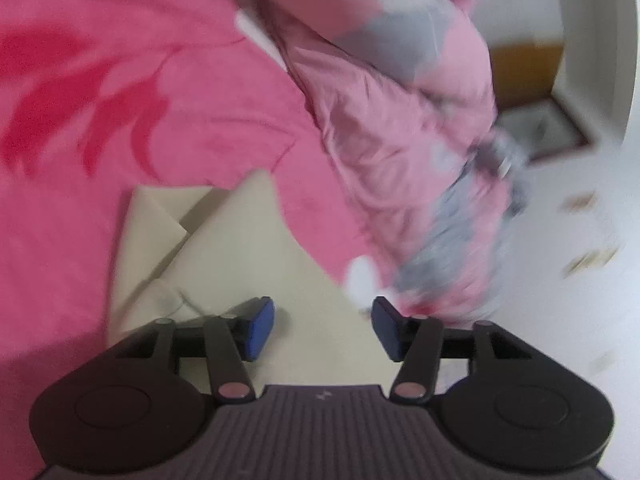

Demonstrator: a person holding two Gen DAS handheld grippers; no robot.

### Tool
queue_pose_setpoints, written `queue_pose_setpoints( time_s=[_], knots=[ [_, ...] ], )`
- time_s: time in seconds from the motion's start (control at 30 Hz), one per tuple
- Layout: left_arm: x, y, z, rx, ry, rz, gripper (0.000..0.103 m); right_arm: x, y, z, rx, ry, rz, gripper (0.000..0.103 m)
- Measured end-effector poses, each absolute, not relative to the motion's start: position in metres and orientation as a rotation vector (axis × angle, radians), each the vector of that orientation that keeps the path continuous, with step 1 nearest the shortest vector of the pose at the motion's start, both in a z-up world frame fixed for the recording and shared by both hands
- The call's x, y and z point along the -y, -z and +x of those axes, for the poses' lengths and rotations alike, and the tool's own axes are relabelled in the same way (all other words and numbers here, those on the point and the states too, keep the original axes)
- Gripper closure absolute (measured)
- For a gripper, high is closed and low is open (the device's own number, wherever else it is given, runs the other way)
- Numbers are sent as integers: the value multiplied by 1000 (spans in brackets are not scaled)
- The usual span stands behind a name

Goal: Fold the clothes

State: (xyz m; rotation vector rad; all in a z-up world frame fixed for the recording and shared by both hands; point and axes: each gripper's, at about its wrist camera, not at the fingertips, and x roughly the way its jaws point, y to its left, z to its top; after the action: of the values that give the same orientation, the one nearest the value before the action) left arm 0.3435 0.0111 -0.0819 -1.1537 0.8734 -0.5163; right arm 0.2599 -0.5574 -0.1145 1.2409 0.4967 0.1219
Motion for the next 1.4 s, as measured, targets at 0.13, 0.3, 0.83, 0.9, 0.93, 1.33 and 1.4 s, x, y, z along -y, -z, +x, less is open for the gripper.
queue_pose_setpoints(
  time_s=[0.13, 0.3, 0.83, 0.9, 0.93, 1.33, 1.4],
  knots=[
    [-35, 72, 330, -784, 510, -1245, 27, 573, 112, 233, -361, -187, 1331, 55],
    [-44, 31, 278, -791, 529, -1074, 27, 584, 93, 182, -282, -266, 1423, 51],
    [-19, 82, 144, -741, 310, -922, 16, 508, 94, 87, -685, -63, 1279, 38],
    [-15, 84, 150, -702, 282, -915, 16, 511, 94, 98, -651, -39, 1272, 38],
    [-13, 85, 154, -682, 268, -912, 16, 513, 93, 104, -634, -19, 1263, 38],
    [-10, 76, 172, -592, 191, -882, 82, 538, 122, 152, -508, 58, 1363, 79],
    [-9, 63, 161, -561, 204, -864, 83, 534, 114, 148, -497, 34, 1324, 81]
  ],
)
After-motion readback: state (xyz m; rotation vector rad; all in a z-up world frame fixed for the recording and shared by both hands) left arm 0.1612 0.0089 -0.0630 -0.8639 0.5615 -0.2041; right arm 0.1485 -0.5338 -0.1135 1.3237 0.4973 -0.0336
